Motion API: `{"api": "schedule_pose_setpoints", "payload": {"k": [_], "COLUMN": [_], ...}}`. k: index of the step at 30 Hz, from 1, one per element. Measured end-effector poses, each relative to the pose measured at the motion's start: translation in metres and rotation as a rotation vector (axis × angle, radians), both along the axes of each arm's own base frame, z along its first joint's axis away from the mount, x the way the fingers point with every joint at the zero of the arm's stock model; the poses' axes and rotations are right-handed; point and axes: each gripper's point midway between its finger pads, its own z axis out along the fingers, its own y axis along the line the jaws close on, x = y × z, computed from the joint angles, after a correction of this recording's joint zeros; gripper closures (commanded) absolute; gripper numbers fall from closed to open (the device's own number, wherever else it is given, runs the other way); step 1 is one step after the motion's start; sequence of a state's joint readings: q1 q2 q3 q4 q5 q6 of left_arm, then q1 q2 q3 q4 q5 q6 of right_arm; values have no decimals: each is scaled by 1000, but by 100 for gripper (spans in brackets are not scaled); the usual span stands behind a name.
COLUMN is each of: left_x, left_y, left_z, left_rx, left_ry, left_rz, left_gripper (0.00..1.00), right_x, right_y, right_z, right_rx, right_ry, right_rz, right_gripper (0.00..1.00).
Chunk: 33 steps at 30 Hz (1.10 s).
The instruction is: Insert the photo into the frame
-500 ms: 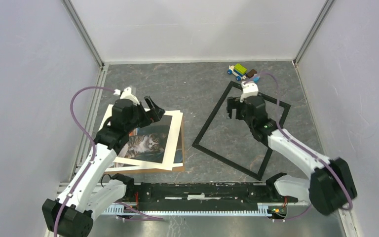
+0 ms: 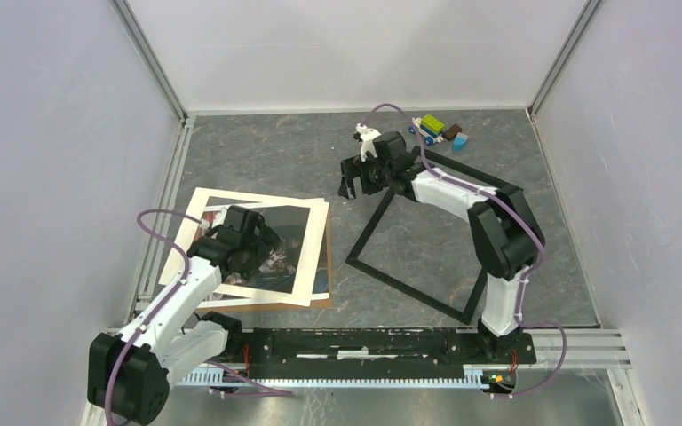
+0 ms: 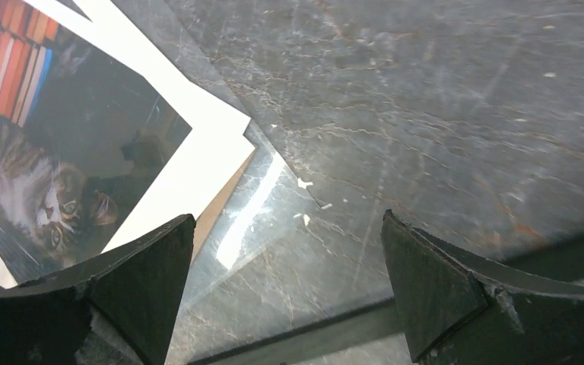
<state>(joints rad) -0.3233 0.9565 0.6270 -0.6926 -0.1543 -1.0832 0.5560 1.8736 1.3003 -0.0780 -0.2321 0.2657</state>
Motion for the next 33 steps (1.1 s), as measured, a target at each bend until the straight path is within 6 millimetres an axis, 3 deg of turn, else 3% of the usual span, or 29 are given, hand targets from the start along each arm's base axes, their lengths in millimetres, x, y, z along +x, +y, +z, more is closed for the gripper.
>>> {"api": "schedule_pose_setpoints", "payload": {"k": [4,10,13,20,24,33], "left_x": [-17,-33,-37,-30,-27,-21], "left_y": [-4,-7,-7,-10,-11,-12], "left_z": [-19,-43,-52,-52,-53,-54], "left_rx": [-36,-53,-60,-71,-72,-72], "left_ry": [74,159,182,163,160,149], "left_rz": [17,29,36,40,40,41], "left_gripper": [0,4,4,5,4,4], "right_x": [0,-6,-8,-8,-8,13], "right_y": [20,30,30,35,39,66], "right_z": [-24,-50,-53,-53,-62,-64], "right_rx": [-1,6,10,51,66,118], "right_ry": [82,179,201,226,240,158], "right_rz": [59,73,58,34,41,149], "right_gripper": [2,2,2,4,4,8]}}
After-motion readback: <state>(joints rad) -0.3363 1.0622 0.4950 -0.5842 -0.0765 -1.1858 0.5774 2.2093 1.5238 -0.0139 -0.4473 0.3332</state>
